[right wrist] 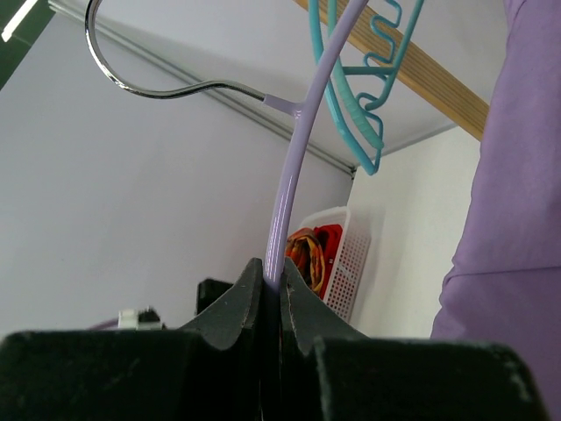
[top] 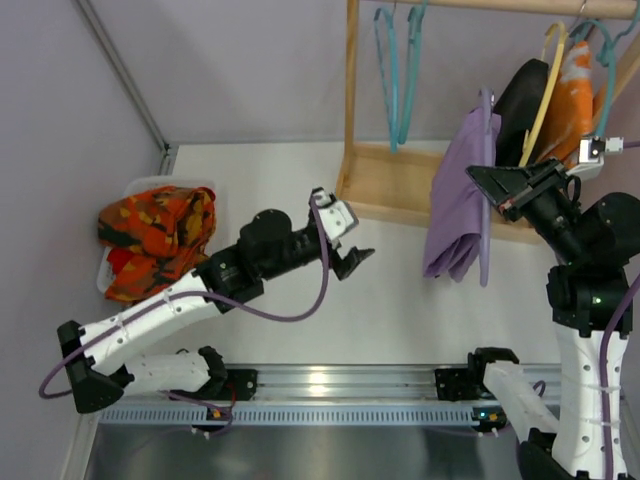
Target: Remove the trousers from the hanger
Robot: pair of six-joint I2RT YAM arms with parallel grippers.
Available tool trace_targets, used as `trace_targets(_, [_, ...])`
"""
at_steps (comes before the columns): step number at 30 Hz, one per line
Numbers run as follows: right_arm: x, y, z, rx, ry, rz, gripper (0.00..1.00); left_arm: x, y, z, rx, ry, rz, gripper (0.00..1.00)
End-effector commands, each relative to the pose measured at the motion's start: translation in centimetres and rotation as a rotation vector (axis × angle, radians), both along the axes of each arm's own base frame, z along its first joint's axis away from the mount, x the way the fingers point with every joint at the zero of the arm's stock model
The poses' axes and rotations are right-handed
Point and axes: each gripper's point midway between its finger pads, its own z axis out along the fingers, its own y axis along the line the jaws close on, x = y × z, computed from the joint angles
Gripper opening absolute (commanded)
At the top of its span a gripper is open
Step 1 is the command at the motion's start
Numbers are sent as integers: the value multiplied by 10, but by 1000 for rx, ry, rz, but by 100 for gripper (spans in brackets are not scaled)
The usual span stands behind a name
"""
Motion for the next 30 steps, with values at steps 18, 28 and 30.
trace_targets(18, [-39, -11, 50, 30, -121, -90, 0, -63, -151, 56, -372, -111, -80, 68])
trace_targets(28, [-47, -8, 50, 52, -122, -71, 0, -62, -178, 61, -397, -113, -96, 60])
trace_targets(30, [-48, -8, 51, 58, -125, -67, 0, -56, -180, 66, -401, -125, -64, 58])
